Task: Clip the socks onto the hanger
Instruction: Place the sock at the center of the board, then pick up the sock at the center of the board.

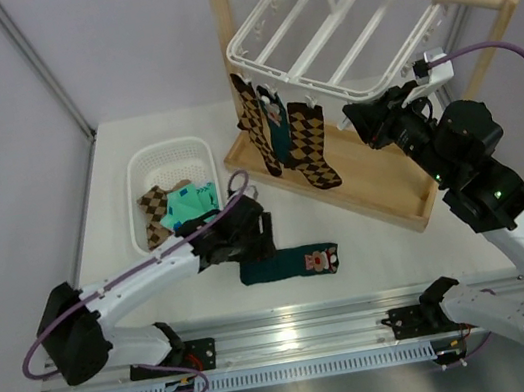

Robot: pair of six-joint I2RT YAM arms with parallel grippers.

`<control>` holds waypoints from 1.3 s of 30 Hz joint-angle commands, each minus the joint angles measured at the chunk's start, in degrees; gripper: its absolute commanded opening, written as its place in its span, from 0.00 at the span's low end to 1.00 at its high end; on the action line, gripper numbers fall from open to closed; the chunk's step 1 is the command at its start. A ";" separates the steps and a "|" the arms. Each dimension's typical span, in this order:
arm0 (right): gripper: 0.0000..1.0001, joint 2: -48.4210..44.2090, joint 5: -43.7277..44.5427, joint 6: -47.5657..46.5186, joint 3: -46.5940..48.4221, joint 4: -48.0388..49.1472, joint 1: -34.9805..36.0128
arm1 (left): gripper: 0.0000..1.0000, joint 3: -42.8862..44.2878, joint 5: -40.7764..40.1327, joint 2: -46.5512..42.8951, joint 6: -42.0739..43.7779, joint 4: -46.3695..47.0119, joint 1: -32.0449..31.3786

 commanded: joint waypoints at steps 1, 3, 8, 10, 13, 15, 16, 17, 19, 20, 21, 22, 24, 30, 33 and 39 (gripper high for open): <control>0.06 -0.43 -2.74 0.22 -0.09 -2.38 0.09 | 0.70 11.01 -0.62 9.13 9.56 0.93 -5.84; 0.06 -0.52 -2.83 0.57 -0.18 -2.29 0.09 | 0.66 16.46 -2.46 14.08 11.16 -0.57 -9.96; 0.06 -0.17 -2.83 0.75 -0.18 -2.29 0.09 | 0.55 31.07 -1.41 28.83 9.50 -5.22 -14.55; 0.06 -0.17 -2.83 0.84 0.00 -2.46 0.09 | 0.52 36.77 -2.55 32.28 8.80 -6.98 -15.61; 0.06 -0.43 -2.74 0.75 0.18 -2.64 0.09 | 0.46 40.13 -3.43 37.03 7.66 -9.36 -15.97; 0.06 -0.70 -2.74 0.57 0.26 -2.99 0.09 | 0.45 40.93 -2.73 38.35 7.21 -8.76 -16.23; 0.06 -0.87 -2.83 0.40 0.09 -2.99 0.09 | 0.45 40.93 -2.82 38.54 6.77 -8.40 -16.32; 0.06 -1.13 -2.83 0.48 0.09 -2.99 0.09 | 0.43 41.19 -2.99 39.41 6.68 -7.96 -16.66; 0.06 -1.14 -2.83 0.48 0.18 -2.90 0.09 | 0.43 41.98 -2.99 40.73 6.60 -8.22 -16.84; 0.06 -1.05 -2.83 0.48 0.09 -2.90 0.18 | 0.43 43.03 -3.17 41.52 6.51 -8.40 -17.02; 0.06 -1.05 -2.74 0.48 0.00 -2.90 0.09 | 0.42 43.21 -3.87 42.22 6.51 -8.40 -17.37; 0.06 -1.05 -2.83 0.40 0.09 -2.99 0.09 | 0.42 44.00 -3.87 43.62 6.51 -8.75 -17.37; 0.06 -0.87 -2.83 0.31 0.18 -3.08 0.09 | 0.42 44.62 -3.78 44.60 6.51 -8.84 -17.72; 0.06 -0.78 -2.83 0.48 -0.17 -2.99 0.09 | 0.40 45.23 -4.49 47.06 6.51 -7.87 -17.90; 0.06 -0.87 -2.83 0.48 -0.17 -3.08 0.09 | 0.40 45.50 -5.54 48.64 6.51 -8.57 -17.90; 0.06 -0.87 -2.74 0.57 -0.44 -2.82 0.09 | 0.36 45.32 -7.39 49.35 6.42 -8.14 -17.90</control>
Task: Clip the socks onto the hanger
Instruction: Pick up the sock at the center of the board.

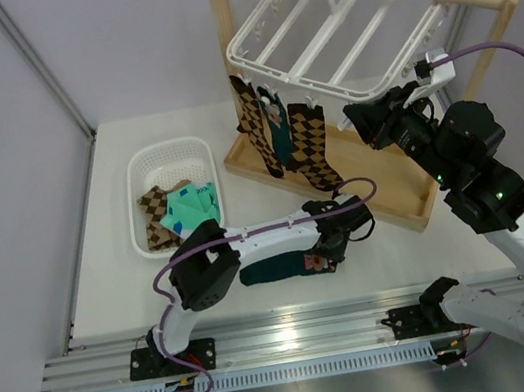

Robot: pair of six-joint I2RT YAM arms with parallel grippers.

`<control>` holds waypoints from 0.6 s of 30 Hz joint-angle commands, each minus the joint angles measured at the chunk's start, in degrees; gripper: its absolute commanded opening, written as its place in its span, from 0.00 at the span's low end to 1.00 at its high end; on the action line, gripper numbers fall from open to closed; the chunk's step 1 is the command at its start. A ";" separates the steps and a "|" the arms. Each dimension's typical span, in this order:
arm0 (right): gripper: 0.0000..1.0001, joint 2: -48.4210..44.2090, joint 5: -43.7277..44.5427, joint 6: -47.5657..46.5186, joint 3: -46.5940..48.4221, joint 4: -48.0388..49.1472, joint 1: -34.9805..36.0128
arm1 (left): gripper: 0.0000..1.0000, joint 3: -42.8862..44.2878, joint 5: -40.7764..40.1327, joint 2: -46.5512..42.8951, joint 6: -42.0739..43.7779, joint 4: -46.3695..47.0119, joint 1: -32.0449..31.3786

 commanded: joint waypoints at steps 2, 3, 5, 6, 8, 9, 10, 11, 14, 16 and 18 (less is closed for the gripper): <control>0.06 -0.43 -2.50 0.46 -0.35 -2.77 0.18 | 0.36 2.68 -2.23 0.56 -0.66 -0.05 -0.39; 0.06 -0.35 -2.50 0.38 -0.44 -2.69 0.18 | 0.35 2.86 -2.06 0.74 -0.66 -0.05 -0.39; 0.06 -0.35 -2.41 0.46 -0.44 -2.68 0.18 | 0.35 3.03 -1.70 1.09 -0.92 -0.14 -0.48; 0.06 -0.35 -2.50 0.38 -0.44 -2.77 0.18 | 0.34 2.86 -1.53 1.01 -1.01 -0.14 -0.48; 0.06 -0.26 -2.41 0.46 -0.44 -2.68 0.18 | 0.34 2.77 -1.79 1.00 -1.01 -0.14 -0.74; 0.06 -0.43 -2.50 0.46 -0.44 -2.60 0.18 | 0.35 2.77 -1.79 1.09 -1.10 -0.22 -0.74; 0.06 -0.35 -2.41 0.55 -0.53 -2.60 0.18 | 0.34 2.77 -1.79 1.09 -1.10 -0.22 -0.74; 0.06 -0.43 -2.41 0.55 -0.61 -2.51 0.18 | 0.32 2.60 -1.79 1.44 -1.10 -0.31 -0.92; 0.06 -0.26 -4.06 0.64 -0.62 -2.51 0.18 | 0.29 2.59 -1.70 2.32 -1.37 -0.66 -0.83; 0.06 -0.35 -3.91 0.55 -0.53 -2.68 0.18 | 0.26 2.51 -2.31 2.85 -1.45 -1.10 -0.92; 0.06 -0.52 -3.73 0.55 -0.70 -2.77 0.18 | 0.17 2.51 -2.58 3.38 -1.37 -1.45 -0.92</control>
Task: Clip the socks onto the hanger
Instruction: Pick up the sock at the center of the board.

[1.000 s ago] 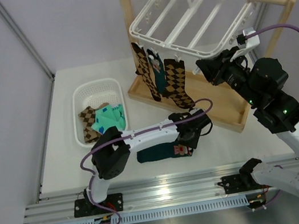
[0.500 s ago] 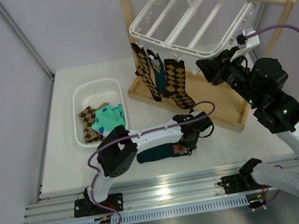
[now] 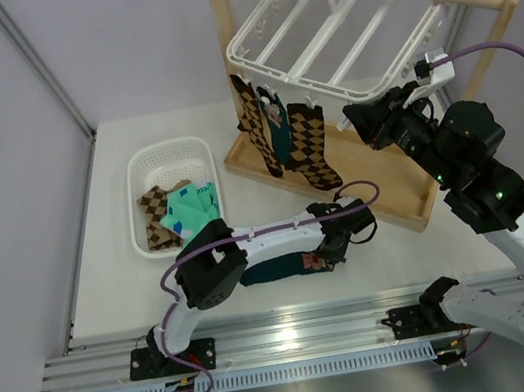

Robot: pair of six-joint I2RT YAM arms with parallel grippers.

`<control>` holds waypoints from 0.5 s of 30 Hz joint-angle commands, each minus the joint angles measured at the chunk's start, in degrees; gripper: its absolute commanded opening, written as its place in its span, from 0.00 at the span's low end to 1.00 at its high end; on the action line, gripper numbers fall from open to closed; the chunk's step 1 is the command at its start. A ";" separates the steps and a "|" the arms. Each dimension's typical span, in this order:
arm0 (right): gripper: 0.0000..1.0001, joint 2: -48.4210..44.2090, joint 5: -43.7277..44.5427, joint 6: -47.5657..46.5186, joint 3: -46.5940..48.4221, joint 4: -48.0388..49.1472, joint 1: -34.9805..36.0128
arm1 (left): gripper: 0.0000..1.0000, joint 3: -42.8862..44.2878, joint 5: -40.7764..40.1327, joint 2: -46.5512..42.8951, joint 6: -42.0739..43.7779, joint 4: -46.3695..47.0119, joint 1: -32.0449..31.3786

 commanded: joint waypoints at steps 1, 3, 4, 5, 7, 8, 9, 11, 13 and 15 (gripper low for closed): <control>0.06 -0.44 -3.23 0.44 -0.62 -2.84 0.20 | 0.12 1.57 -1.79 1.39 -1.08 -1.45 -0.46; 0.06 -0.61 -3.23 0.44 -0.62 -2.92 0.20 | 0.01 1.04 -2.06 1.13 -0.99 -1.19 -0.46; 0.06 -0.70 -3.14 0.53 -0.70 -2.84 0.20 | 0.01 0.69 -2.23 0.86 -0.99 -1.02 -0.46; 0.06 -0.52 -3.14 0.44 -0.62 -2.92 0.20 | 0.01 0.16 -2.76 -0.18 -0.99 -1.02 -0.55; 0.06 -0.70 -3.05 0.27 -0.53 -3.01 0.20 | 0.01 -0.89 -3.90 -2.20 -1.17 -1.37 -0.46; 0.06 -0.70 -2.96 0.18 -0.44 -3.19 0.20 | 0.01 -1.24 -4.95 -3.52 -1.17 -1.54 -0.29; 0.06 -0.79 -2.88 0.18 -0.44 -3.19 0.20 | 0.01 -2.47 -5.39 -6.75 -1.26 -1.72 -0.20; 0.06 -0.96 -2.79 0.00 -0.35 -3.10 0.20 | 0.01 -2.92 -6.88 -10.28 -1.61 -2.94 0.50; 0.06 -1.05 -2.79 -0.09 -0.26 -3.01 0.20 | 0.01 -2.92 -8.03 -15.28 -1.61 -4.78 1.47; 0.06 -1.05 -2.79 -0.17 -0.09 -2.93 0.20 | 0.01 -1.52 -9.61 -18.46 -1.17 -6.11 2.26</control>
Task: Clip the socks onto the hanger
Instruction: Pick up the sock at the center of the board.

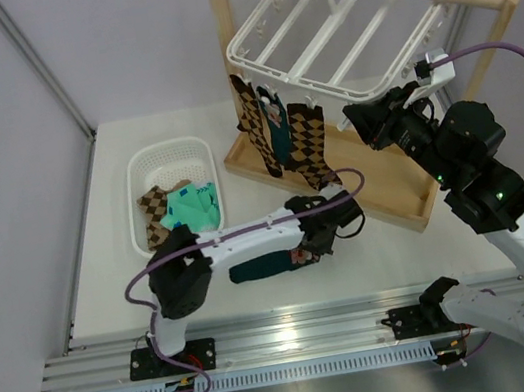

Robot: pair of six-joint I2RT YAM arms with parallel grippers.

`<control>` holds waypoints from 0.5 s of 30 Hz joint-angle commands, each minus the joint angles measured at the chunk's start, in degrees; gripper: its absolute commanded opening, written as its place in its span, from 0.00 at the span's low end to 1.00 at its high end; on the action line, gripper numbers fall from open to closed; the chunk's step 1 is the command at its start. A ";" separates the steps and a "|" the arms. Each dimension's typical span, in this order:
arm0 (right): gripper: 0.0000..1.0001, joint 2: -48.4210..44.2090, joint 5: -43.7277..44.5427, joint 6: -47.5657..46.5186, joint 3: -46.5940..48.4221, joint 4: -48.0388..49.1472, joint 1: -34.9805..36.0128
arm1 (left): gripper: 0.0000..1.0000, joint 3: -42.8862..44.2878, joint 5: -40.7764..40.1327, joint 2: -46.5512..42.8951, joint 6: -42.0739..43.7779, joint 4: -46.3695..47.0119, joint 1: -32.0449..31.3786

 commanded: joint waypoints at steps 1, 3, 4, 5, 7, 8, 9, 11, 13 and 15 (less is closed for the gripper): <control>0.06 -0.98 -2.61 -0.13 0.00 -2.90 0.37 | 0.01 2.73 -5.11 -12.80 -0.58 -2.94 1.83; 0.06 -0.90 -2.61 -0.30 0.35 -2.90 0.29 | 0.01 5.01 -5.99 -15.19 1.78 -4.26 2.35; 0.06 -0.81 -2.61 -0.31 0.53 -2.99 0.29 | 0.01 8.41 -6.17 -15.98 2.75 -4.79 2.27; 0.06 -0.81 -2.61 -0.48 0.61 -3.08 0.29 | 0.01 10.10 -6.26 -17.21 3.63 -6.01 2.27; 0.06 -0.90 -1.05 -0.57 0.88 -2.99 0.29 | 0.01 15.87 -6.61 -17.57 5.92 -7.25 2.27; 0.06 -0.90 -0.86 -0.57 0.97 -2.90 0.29 | 0.01 17.57 -6.61 -17.31 7.14 -8.56 2.44; 0.06 -0.98 -0.85 -0.66 0.97 -2.90 0.29 | 0.01 19.15 -6.61 -16.96 7.68 -9.01 2.53; 0.06 -0.81 -1.12 -0.92 1.05 -2.82 0.29 | 0.01 25.81 -5.21 -15.74 8.99 -9.80 3.06; 0.06 -0.72 -1.29 -1.10 1.23 -2.73 0.29 | 0.01 30.49 -3.02 -14.59 9.70 -10.15 3.59; 0.06 -0.19 -1.47 -1.27 1.32 -2.64 0.29 | 0.01 36.10 -2.22 -12.58 10.49 -10.59 4.20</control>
